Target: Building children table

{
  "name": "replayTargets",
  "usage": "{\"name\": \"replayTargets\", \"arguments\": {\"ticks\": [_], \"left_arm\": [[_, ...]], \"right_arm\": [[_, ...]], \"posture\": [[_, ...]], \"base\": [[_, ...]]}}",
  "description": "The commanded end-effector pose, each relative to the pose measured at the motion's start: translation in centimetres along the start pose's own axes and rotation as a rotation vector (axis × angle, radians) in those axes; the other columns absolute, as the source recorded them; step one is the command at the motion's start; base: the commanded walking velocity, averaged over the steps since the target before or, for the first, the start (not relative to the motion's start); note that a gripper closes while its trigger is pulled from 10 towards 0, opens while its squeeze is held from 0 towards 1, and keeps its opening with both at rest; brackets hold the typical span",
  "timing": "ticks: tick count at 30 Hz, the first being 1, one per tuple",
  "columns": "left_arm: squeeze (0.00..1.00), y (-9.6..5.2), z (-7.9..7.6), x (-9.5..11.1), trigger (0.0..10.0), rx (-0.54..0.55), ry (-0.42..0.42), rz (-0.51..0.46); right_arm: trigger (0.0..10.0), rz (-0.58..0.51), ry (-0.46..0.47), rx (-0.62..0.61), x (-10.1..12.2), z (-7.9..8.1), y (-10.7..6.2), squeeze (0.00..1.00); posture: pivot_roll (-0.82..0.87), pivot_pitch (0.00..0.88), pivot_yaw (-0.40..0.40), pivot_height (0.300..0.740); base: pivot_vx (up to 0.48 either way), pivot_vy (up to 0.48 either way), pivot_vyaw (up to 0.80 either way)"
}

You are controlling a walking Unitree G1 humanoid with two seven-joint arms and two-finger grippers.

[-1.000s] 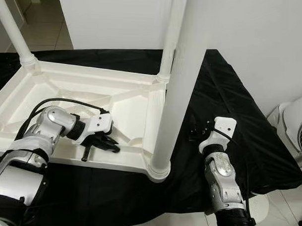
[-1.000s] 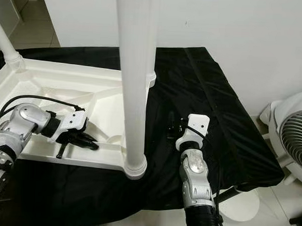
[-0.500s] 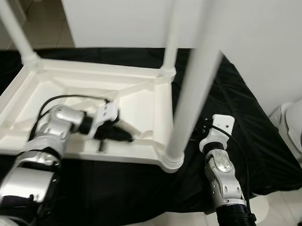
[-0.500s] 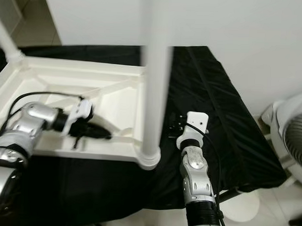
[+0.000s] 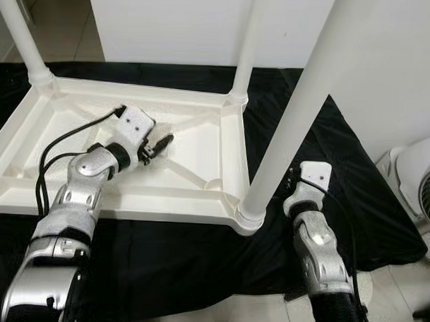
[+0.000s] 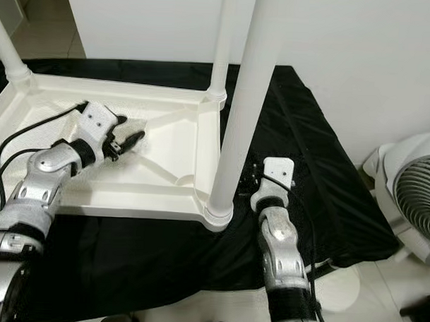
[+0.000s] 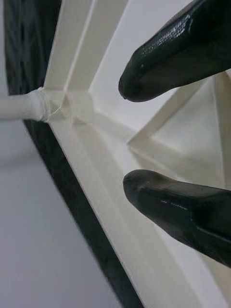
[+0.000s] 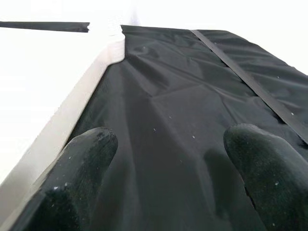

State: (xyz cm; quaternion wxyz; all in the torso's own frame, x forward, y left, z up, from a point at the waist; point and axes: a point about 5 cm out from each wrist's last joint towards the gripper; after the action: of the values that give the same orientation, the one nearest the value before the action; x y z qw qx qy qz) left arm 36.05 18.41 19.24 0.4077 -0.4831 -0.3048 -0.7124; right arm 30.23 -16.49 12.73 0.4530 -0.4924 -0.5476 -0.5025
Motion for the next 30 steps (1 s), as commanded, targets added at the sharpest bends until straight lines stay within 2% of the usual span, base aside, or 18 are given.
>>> {"name": "replayTargets", "arguments": {"ticks": [1, 4, 8, 9, 10, 12, 14, 15, 16, 17, 19, 21, 24, 25, 26, 28, 29, 30], "left_arm": [[0.0, -0.7, 0.0, 0.3, 10.0, 0.019, -0.031, -0.025], [0.0, -2.1, 0.1, 0.6, 10.0, 0.103, -0.065, -0.059], [0.0, -2.5, 0.0, 0.7, 10.0, 0.145, -0.072, -0.063], [0.0, -3.2, -0.2, 0.7, 10.0, 0.176, -0.076, -0.065], [0.0, -3.2, -0.2, 0.7, 10.0, 0.176, -0.076, -0.065], [0.0, -4.3, -0.7, 0.6, 10.0, 0.232, -0.117, -0.075], [0.0, -4.7, -0.9, 0.5, 10.0, 0.258, -0.145, -0.076], [0.0, -5.1, -1.1, 0.5, 10.0, 0.267, -0.142, -0.069], [0.0, -5.3, -1.3, 0.5, 10.0, 0.274, -0.138, -0.063], [0.0, -6.0, -1.7, -0.2, 10.0, 0.321, -0.166, -0.042], [0.0, -6.0, -1.7, -0.2, 10.0, 0.321, -0.166, -0.042], [0.0, -7.5, -2.3, -1.5, 10.0, 0.438, -0.236, 0.0], [0.0, -7.8, -2.5, -1.7, 10.0, 0.455, -0.248, 0.006], [0.0, -8.0, -3.0, -2.2, 10.0, 0.449, -0.279, 0.022], [0.0, -8.3, -4.3, -2.8, 10.0, 0.403, -0.292, 0.052], [0.0, -8.3, -4.3, -2.8, 10.0, 0.403, -0.292, 0.052], [0.0, -8.3, -5.7, -3.1, 10.0, 0.338, -0.307, 0.063], [0.0, -8.3, -6.2, -3.1, 10.0, 0.312, -0.324, 0.064]], "right_arm": [[10.0, -0.017, 0.013, -0.004, 0.0, -0.7, -0.5, 0.0], [10.0, -0.057, 0.03, 0.012, 0.4, -1.3, -1.2, 0.0], [10.0, -0.069, 0.034, 0.02, 0.5, -1.5, -1.4, 0.0], [10.0, -0.074, 0.03, 0.052, 0.6, -1.8, -2.0, 0.0], [10.0, -0.074, 0.03, 0.052, 0.6, -1.8, -2.0, 0.0], [10.0, -0.065, 0.015, 0.1, 0.5, -2.4, -3.1, 0.0], [10.0, -0.06, 0.01, 0.118, 0.5, -2.7, -3.5, 0.0], [10.0, -0.06, 0.003, 0.135, 0.5, -2.8, -3.8, 0.18], [10.0, -0.06, -0.001, 0.147, 0.5, -2.8, -3.9, 0.18], [10.0, -0.059, 0.002, 0.181, 0.6, -2.8, -4.3, 1.0], [10.0, -0.059, 0.002, 0.181, 0.6, -2.8, -4.3, 1.0], [10.0, -0.055, 0.021, 0.254, 0.6, -2.8, -5.1, 1.0], [10.0, -0.053, 0.028, 0.276, 0.6, -2.7, -5.2, 1.0], [10.0, -0.048, 0.035, 0.322, 0.6, -2.3, -5.4, 1.0], [10.0, -0.041, 0.027, 0.398, 0.7, -1.8, -5.5, 1.0], [10.0, -0.041, 0.027, 0.398, 0.7, -1.8, -5.5, 1.0], [10.0, -0.033, 0.026, 0.471, 0.9, -1.4, -5.4, 1.0], [10.0, -0.029, 0.025, 0.507, 1.0, -1.2, -5.4, 1.0]], "posture": [[0.16, 0.064, -0.064, 0.74], [0.16, 0.055, -0.063, 0.74], [0.16, 0.055, -0.063, 0.74], [0.16, 0.058, -0.06, 0.74], [0.16, 0.058, -0.06, 0.74], [0.14, 0.064, -0.053, 0.74], [0.14, 0.064, -0.053, 0.74], [0.14, 0.066, -0.05, 0.74], [0.14, 0.066, -0.05, 0.74], [0.13, 0.063, -0.042, 0.74], [0.13, 0.063, -0.042, 0.74], [0.12, 0.055, -0.037, 0.74], [0.12, 0.047, -0.035, 0.74], [0.12, 0.042, -0.034, 0.74], [0.13, 0.038, -0.037, 0.74], [0.13, 0.038, -0.037, 0.74], [0.13, 0.03, -0.038, 0.74], [0.13, 0.03, -0.038, 0.74]], "base": [[0.0, 0.0, 0.0], [0.0, 0.0, 0.0], [0.0, 0.0, 0.0], [0.0, 0.0, 0.0], [0.0, 0.0, 0.0], [0.0, 0.0, 0.0], [0.0, 0.0, 0.0], [0.0, 0.0, 0.0], [0.0, 0.0, 0.0], [0.0, 0.0, 0.0], [0.0, 0.0, 0.0], [0.0, 0.0, 0.0], [0.0, 0.0, 0.0], [0.0, 0.0, 0.0], [0.0, 0.0, 0.0], [0.0, 0.0, 0.0], [0.0, 0.0, 0.0], [0.0, 0.0, 0.0]]}}
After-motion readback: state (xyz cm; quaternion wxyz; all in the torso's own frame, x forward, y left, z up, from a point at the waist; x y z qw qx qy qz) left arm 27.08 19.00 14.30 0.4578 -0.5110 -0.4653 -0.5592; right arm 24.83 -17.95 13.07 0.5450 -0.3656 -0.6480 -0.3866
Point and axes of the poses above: a point about 5 cm out from each wrist's last joint towards the gripper, its own y axis pointing out of the wrist towards the gripper, its own x axis along the axis of the wrist's last joint, z = x × y, and after that the axes turned 4 degrees about -y, right-handed
